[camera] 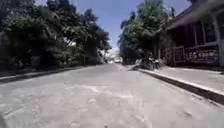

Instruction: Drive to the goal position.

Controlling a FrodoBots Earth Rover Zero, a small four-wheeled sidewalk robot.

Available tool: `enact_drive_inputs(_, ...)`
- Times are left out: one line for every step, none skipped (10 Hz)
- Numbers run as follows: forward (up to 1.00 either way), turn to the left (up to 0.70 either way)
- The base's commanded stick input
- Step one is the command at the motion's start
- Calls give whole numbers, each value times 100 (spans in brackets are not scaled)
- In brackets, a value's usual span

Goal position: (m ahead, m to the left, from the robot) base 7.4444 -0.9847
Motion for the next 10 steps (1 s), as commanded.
enact_drive_inputs(100,0)
enact_drive_inputs(100,0)
enact_drive_inputs(100,0)
enact_drive_inputs(100,0)
enact_drive_inputs(100,0)
enact_drive_inputs(100,0)
enact_drive_inputs(100,0)
enact_drive_inputs(100,0)
enact_drive_inputs(100,0)
enact_drive_inputs(100,0)
